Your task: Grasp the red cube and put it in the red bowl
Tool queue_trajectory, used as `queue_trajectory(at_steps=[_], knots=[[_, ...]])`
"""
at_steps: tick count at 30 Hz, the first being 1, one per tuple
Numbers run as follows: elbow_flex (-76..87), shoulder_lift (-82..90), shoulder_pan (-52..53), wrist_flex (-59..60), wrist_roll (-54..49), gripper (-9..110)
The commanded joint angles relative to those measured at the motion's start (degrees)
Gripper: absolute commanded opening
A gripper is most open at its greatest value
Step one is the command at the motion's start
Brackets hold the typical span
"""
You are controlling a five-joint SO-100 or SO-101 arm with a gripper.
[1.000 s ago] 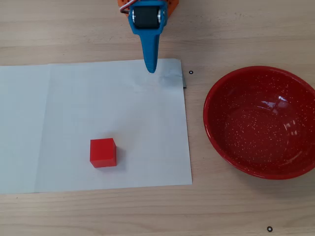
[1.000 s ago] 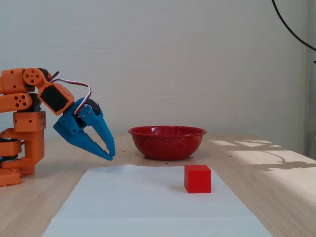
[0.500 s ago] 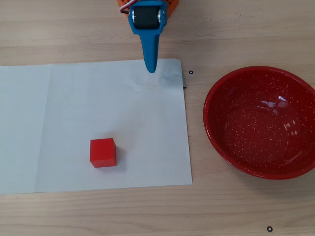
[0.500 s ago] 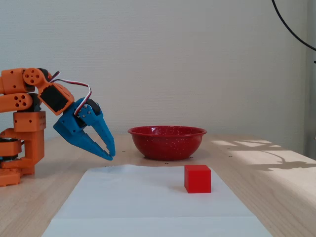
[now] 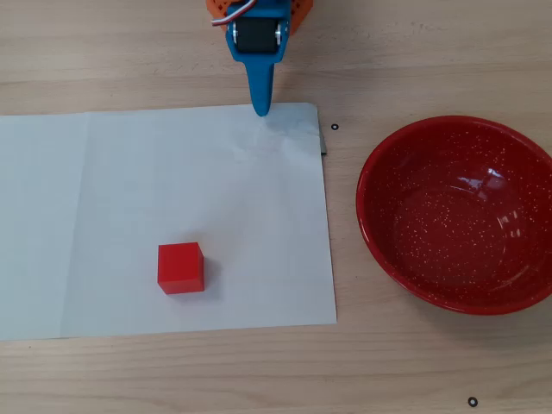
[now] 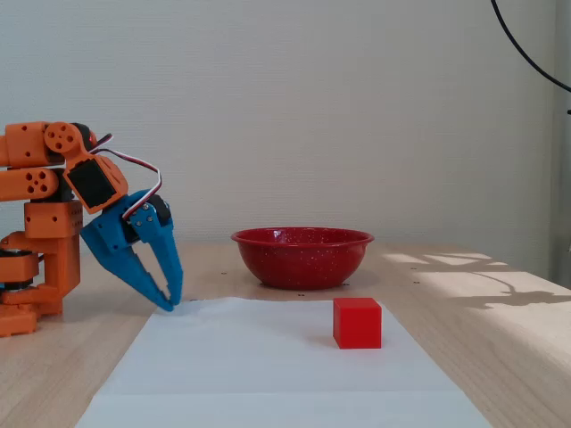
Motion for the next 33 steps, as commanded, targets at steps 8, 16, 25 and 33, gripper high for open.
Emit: queue_trajectory(at_steps=[8,16,25,33], knots=[[-32.2,-17.3,-1.0,11.0,4.1,0],[-53.4,-35.2,-4.1,18.2,9.4,0],[-77.6,-55.5,-8.9,26.7,15.0,0],[-99.4,-74.7,-14.0,35.0,20.6,3]])
